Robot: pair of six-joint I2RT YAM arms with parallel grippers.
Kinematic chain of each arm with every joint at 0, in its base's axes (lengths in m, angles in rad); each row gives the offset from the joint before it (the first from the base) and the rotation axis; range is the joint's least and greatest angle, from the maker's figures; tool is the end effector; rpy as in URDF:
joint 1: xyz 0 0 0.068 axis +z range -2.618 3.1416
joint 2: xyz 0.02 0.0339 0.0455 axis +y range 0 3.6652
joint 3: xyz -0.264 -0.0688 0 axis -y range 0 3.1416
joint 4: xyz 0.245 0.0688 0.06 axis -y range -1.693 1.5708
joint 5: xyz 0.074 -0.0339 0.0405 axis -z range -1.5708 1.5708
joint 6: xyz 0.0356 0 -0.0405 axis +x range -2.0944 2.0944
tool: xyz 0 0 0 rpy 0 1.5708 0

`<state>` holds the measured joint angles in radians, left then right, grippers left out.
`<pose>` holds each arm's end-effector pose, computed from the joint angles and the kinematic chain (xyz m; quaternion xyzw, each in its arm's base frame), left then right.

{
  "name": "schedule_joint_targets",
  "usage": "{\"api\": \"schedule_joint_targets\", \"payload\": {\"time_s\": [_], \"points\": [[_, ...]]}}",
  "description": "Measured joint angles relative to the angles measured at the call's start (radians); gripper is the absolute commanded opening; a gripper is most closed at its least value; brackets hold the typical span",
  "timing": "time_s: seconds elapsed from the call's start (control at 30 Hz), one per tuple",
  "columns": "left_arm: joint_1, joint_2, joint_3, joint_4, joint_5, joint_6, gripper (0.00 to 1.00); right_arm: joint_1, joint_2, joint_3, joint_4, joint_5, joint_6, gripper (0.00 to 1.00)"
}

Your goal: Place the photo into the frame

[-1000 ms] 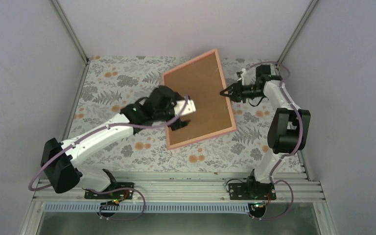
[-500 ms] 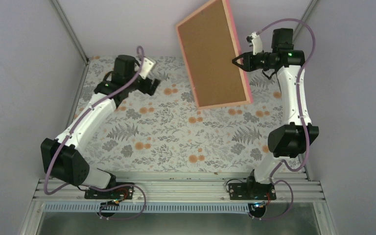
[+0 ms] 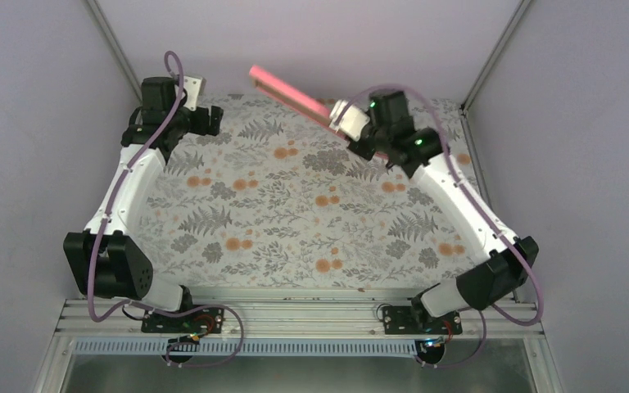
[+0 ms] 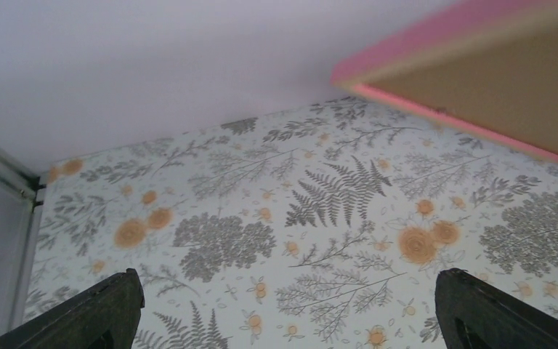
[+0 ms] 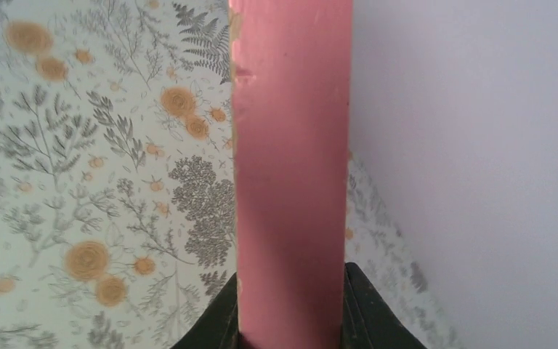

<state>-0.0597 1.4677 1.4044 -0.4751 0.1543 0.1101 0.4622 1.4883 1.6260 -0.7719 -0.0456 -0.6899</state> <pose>0.3339 -0.0254 0.3645 0.1114 0.8608 -0.0546 0.4936 0.2865 0.1446 0.4047 -0.4946 0.7425 -0.0311 0.4506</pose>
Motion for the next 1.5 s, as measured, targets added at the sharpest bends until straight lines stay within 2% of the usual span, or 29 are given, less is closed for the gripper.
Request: {"api": "schedule_joint_targets", "payload": {"time_s": [0.33, 0.53, 0.6, 0.7, 0.77, 0.87, 1.03, 1.07, 1.2, 1.33, 1.5], "points": [[0.068, 0.0, 0.0, -0.02, -0.011, -0.01, 1.0, 0.303, -0.158, -0.52, 0.372, 0.287, -0.27, 0.04], [0.068, 0.0, -0.013, -0.023, -0.011, 0.003, 1.0, 0.447, -0.251, -0.853, 0.605, 0.407, -0.383, 0.29], [0.069, 0.0, -0.032, -0.025, -0.011, 0.008, 1.0, 0.476, -0.257, -0.932, 0.673, 0.409, -0.367, 0.35], [0.069, 0.0, -0.055, -0.028, -0.01, 0.01, 1.0, 0.515, -0.255, -1.043, 0.732, 0.393, -0.337, 0.53], [0.069, 0.0, -0.079, -0.029, -0.003, 0.011, 1.0, 0.533, -0.25, -1.086, 0.756, 0.384, -0.32, 0.58], [0.069, 0.0, -0.105, -0.033, 0.003, 0.015, 1.0, 0.542, -0.23, -1.109, 0.775, 0.371, -0.295, 0.67], [0.069, 0.0, -0.133, -0.036, 0.016, 0.033, 1.0, 0.547, -0.199, -1.105, 0.768, 0.338, -0.234, 0.97], [0.069, 0.0, -0.138, -0.037, 0.019, 0.036, 1.0, 0.547, -0.199, -1.089, 0.742, 0.317, -0.225, 0.99], [0.069, -0.003, -0.153, -0.037, 0.052, 0.055, 1.0, 0.547, -0.198, -0.992, 0.612, 0.207, -0.169, 1.0], [0.064, -0.012, -0.169, -0.039, 0.097, 0.084, 1.0, 0.504, -0.189, -0.849, 0.448, 0.031, -0.099, 1.0], [0.063, -0.019, -0.218, -0.047, 0.16, 0.14, 1.0, 0.262, -0.102, -0.636, 0.256, -0.216, -0.014, 1.0]]}}
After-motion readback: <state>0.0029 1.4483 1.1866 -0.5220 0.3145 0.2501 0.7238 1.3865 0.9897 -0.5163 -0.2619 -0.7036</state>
